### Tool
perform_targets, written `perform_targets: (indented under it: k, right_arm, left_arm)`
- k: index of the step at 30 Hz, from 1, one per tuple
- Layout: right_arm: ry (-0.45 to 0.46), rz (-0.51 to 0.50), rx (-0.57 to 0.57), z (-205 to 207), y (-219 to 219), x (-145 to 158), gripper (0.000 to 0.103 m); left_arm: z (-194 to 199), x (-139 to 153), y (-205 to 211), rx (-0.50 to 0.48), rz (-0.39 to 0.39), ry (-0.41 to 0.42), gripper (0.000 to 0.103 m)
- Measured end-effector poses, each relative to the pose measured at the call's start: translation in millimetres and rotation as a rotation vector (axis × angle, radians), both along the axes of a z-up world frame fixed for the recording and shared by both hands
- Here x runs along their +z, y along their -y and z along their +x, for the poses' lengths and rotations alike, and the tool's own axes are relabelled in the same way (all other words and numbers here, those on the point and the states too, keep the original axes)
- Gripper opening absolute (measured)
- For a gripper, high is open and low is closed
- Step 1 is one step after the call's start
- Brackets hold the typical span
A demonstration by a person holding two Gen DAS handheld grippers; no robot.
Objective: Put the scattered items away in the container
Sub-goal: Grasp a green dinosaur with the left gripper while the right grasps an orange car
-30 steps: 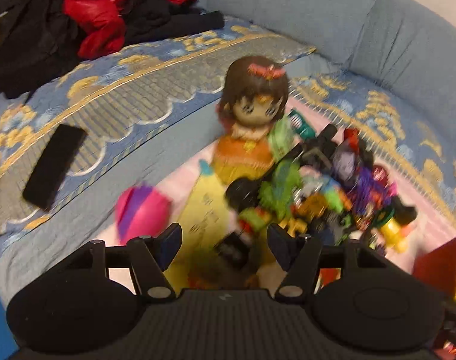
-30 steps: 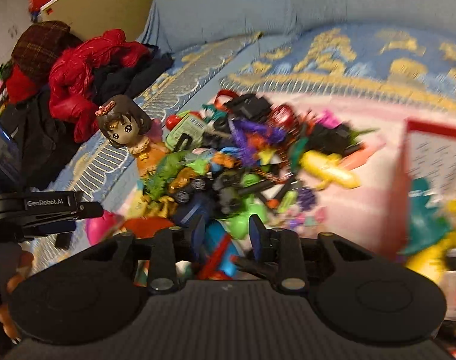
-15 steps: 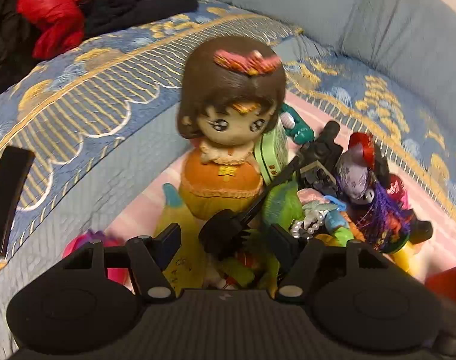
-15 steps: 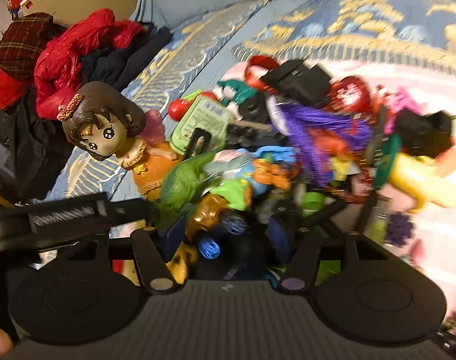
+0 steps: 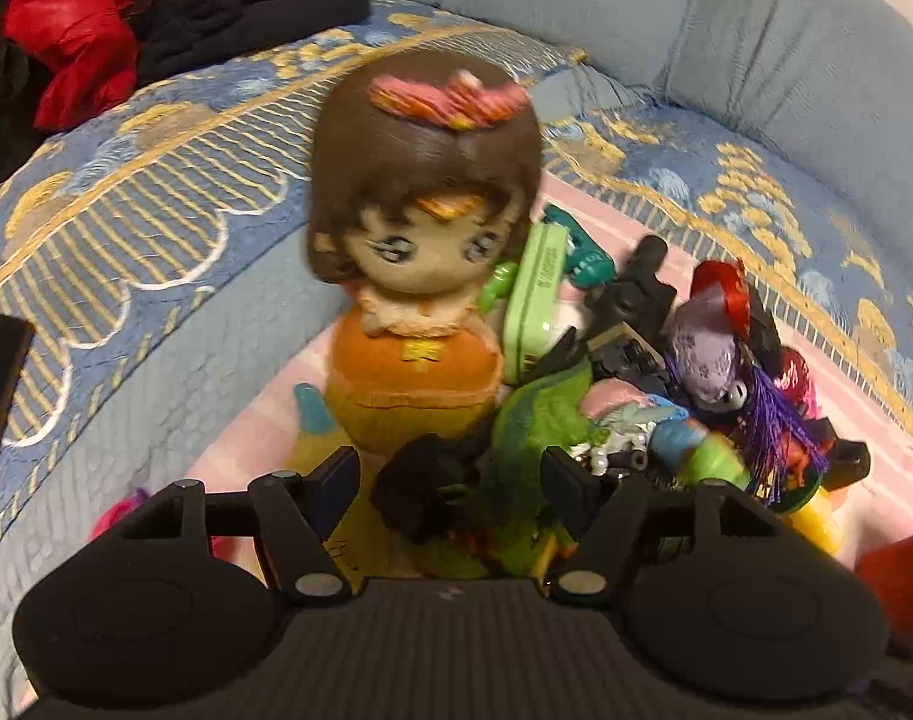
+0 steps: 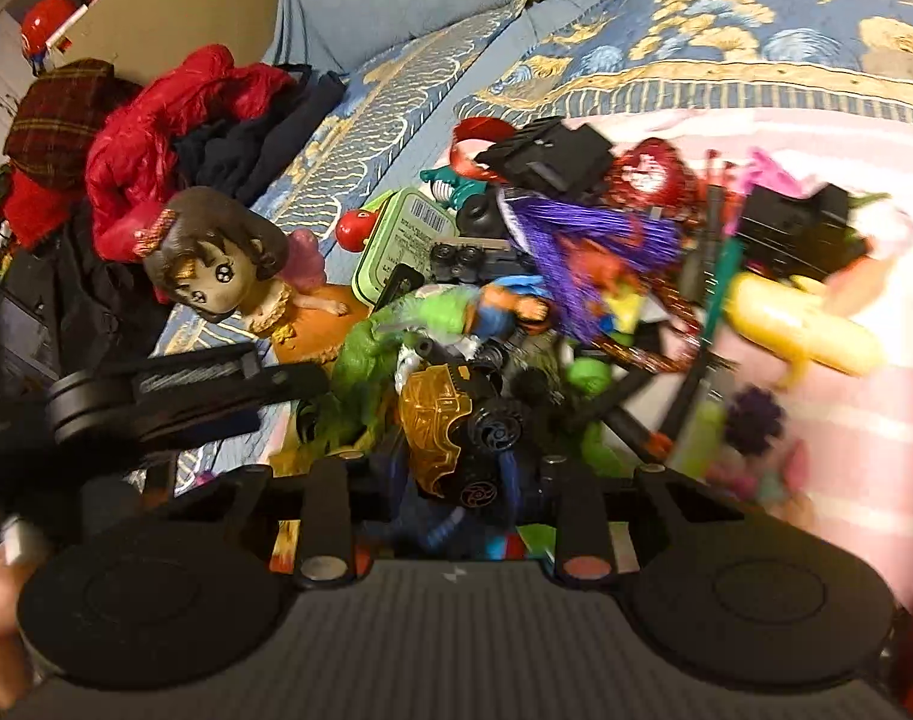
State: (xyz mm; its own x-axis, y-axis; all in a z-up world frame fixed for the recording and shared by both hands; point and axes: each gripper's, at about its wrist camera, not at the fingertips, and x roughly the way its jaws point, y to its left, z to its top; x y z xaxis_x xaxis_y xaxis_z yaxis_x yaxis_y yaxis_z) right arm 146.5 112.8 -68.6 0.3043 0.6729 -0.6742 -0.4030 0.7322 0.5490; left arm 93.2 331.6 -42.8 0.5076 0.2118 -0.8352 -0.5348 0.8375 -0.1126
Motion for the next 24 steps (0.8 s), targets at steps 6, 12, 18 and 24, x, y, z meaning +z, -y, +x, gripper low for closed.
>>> perform_targets:
  k: [6,12,18,24]
  right_arm:
    - [0.066,0.027,-0.015,-28,42,19,0.03]
    - [0.13,0.007,-0.051,-61,78,32,0.03]
    - [0.155,0.006,-0.068,-82,105,43,0.03]
    - [0.177,0.021,-0.079,-98,127,54,0.03]
  left_arm:
    - [6,-5,6,-0.03,0.006,0.011,0.055]
    - [1,5,20,-0.074,0.021,0.015,0.022]
    - [-18,21,24,-0.063,0.006,0.061,0.016]
    - [-43,48,31,-0.032,0.017,0.142,0.016]
